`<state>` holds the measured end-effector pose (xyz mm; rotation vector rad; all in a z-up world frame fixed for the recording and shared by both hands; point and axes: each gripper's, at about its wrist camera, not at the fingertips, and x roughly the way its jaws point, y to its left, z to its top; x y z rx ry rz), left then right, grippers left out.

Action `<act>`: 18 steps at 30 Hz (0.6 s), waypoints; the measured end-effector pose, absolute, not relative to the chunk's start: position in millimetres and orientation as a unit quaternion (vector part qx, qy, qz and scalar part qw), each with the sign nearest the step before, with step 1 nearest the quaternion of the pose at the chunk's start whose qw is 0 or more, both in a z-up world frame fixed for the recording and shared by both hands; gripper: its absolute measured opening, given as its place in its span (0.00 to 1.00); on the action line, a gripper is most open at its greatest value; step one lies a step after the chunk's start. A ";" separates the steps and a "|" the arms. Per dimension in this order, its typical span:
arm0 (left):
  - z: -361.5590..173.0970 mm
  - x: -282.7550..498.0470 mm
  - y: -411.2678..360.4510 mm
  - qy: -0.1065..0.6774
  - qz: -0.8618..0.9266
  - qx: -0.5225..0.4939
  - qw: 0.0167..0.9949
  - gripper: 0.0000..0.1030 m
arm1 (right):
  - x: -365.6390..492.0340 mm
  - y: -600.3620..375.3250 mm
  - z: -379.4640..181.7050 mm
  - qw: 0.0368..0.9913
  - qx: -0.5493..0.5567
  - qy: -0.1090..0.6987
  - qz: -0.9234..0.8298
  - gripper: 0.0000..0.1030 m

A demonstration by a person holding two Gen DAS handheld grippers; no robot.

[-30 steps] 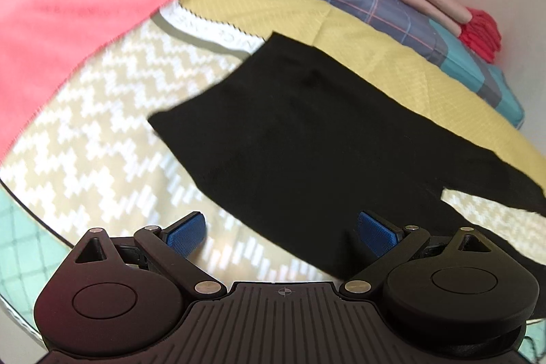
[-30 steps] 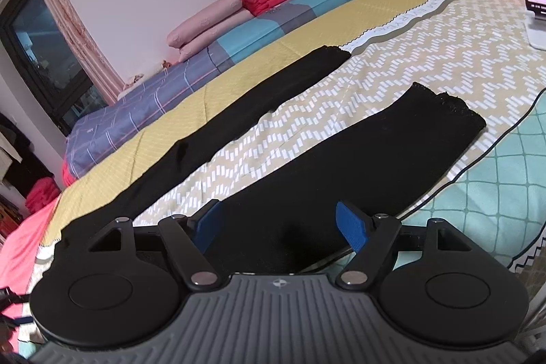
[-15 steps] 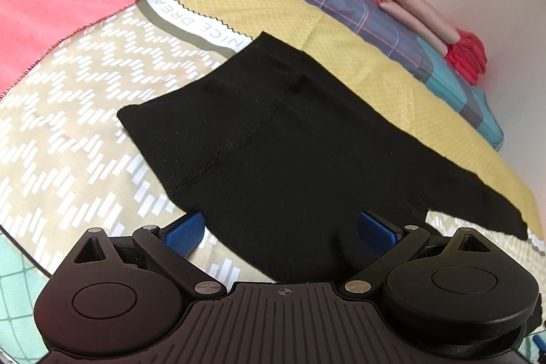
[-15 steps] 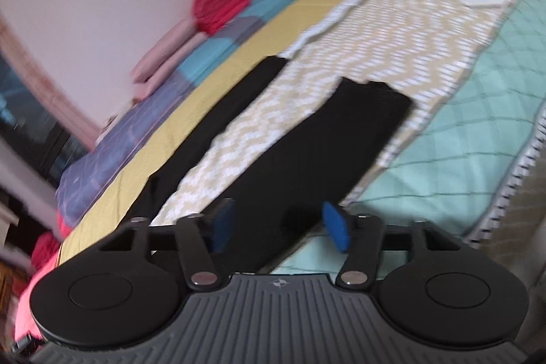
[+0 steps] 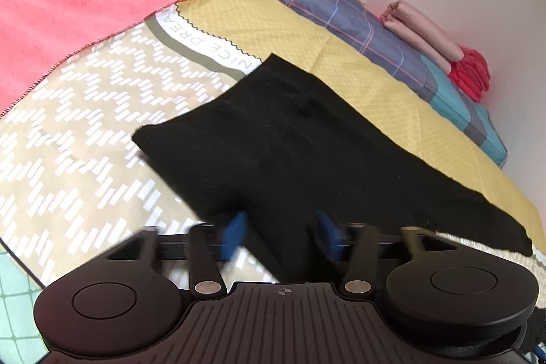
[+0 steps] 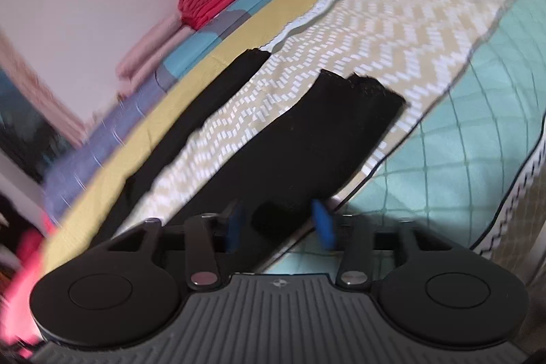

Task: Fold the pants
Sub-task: 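Grasp the black pants waistband with the right gripper and lift it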

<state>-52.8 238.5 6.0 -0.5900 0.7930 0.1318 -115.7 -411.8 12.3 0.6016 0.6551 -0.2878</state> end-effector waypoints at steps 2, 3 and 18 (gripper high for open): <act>3.3 -50.5 243.6 0.379 0.064 -0.294 0.875 0.90 | -112.0 -403.9 10.9 0.902 0.248 0.326 -0.138 0.10; 3.9 -50.4 246.0 0.375 0.062 -0.300 0.875 0.83 | -111.0 -402.0 12.5 0.905 0.236 0.327 -0.137 0.08; 64.8 67.5 252.5 0.312 0.051 -0.276 0.908 0.70 | 31.6 -425.7 84.4 0.918 0.282 0.269 -0.072 0.07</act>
